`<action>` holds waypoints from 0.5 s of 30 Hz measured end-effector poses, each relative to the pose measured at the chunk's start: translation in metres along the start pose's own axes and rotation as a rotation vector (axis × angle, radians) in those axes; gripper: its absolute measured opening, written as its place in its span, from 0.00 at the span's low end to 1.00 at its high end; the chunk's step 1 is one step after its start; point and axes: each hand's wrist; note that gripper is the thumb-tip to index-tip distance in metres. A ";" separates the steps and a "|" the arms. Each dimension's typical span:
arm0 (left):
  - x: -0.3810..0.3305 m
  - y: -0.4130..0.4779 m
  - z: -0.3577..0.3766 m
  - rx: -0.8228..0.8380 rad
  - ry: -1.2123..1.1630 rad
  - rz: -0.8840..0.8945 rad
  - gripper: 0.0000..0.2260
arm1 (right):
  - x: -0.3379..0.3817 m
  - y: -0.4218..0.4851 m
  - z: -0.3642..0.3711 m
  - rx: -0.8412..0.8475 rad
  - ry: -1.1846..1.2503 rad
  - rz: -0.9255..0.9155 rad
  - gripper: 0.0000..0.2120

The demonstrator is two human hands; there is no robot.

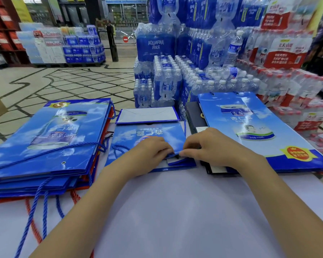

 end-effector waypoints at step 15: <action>0.007 -0.002 -0.002 -0.126 -0.078 0.018 0.09 | 0.021 0.006 0.013 -0.266 -0.379 -0.126 0.12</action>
Point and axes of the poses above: each hand's wrist, its own y-axis towards the middle knuckle, its own z-axis out of the palm, x = y × z, and after that the axes turned 1 degree about -z, right-handed
